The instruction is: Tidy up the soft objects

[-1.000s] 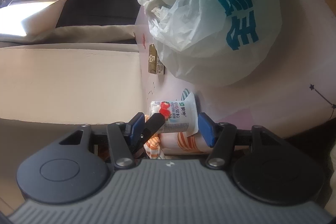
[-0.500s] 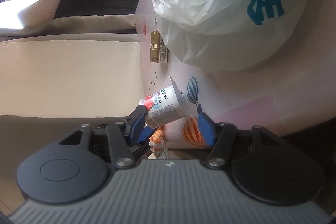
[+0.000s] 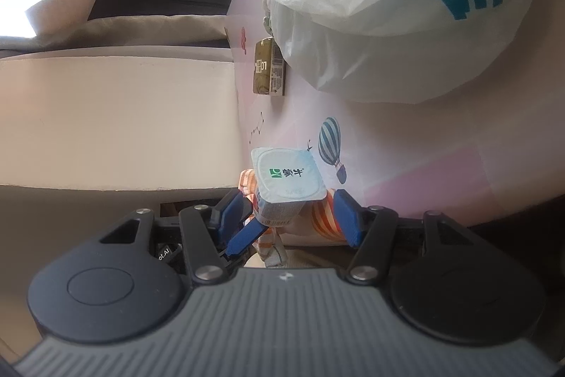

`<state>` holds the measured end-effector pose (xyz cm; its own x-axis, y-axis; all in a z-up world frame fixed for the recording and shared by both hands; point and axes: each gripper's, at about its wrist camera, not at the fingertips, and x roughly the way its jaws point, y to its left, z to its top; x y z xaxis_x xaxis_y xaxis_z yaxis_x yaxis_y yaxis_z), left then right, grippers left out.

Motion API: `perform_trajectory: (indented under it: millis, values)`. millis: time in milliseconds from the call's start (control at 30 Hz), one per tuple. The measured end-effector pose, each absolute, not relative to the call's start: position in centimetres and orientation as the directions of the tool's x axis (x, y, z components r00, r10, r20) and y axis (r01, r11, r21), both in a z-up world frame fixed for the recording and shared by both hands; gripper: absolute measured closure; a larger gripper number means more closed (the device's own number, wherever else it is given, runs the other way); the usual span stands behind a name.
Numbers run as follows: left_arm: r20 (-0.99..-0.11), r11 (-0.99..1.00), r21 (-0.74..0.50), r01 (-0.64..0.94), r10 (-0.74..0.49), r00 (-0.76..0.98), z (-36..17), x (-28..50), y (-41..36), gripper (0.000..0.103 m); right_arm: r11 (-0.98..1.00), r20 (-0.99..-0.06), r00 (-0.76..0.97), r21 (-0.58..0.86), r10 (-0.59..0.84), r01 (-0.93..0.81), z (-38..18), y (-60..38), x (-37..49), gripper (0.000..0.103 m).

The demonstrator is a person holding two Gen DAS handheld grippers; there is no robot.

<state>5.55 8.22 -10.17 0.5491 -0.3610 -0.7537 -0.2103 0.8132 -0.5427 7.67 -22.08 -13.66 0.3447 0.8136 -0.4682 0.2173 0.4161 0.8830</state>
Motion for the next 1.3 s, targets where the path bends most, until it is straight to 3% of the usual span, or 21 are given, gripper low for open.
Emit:
perform_trajectory:
  millis: [300,467,533,800,1033,1300]
  values:
    - [-0.754,0.903,-0.426,-0.057,-0.32,0.574,-8.2,4.3,6.2,0.053,0.42,-0.467,0.338,0.884,0.817,0.205,-13.4,-21.2,8.1,0.046]
    - [-0.753,0.98,-0.18,0.089,-0.195,0.629,-6.5,4.2,3.9,0.033,0.419,-0.468,0.338,0.883,0.816,0.21,-13.7,-21.5,8.1,0.045]
    - [-0.77,0.981,-0.128,0.147,-0.192,0.608,-7.0,5.1,3.1,0.032,0.418,-0.467,0.339,0.883,0.817,0.212,-13.8,-21.7,8.0,0.045]
    - [-0.827,0.974,-0.173,0.145,-0.224,0.516,-9.5,7.0,2.7,0.031,0.411,-0.463,0.341,0.886,0.818,0.215,-13.9,-22.5,7.6,0.045]
    - [-0.814,0.924,-0.356,0.143,-0.381,0.438,-9.3,5.8,2.5,0.034,0.405,-0.463,0.341,0.885,0.818,0.231,-14.5,-22.7,8.0,0.044]
    - [-0.773,0.926,-0.318,0.204,-0.378,0.51,-6.6,4.3,2.6,0.035,0.417,-0.475,0.331,0.879,0.816,0.232,-14.4,-21.8,8.7,0.043]
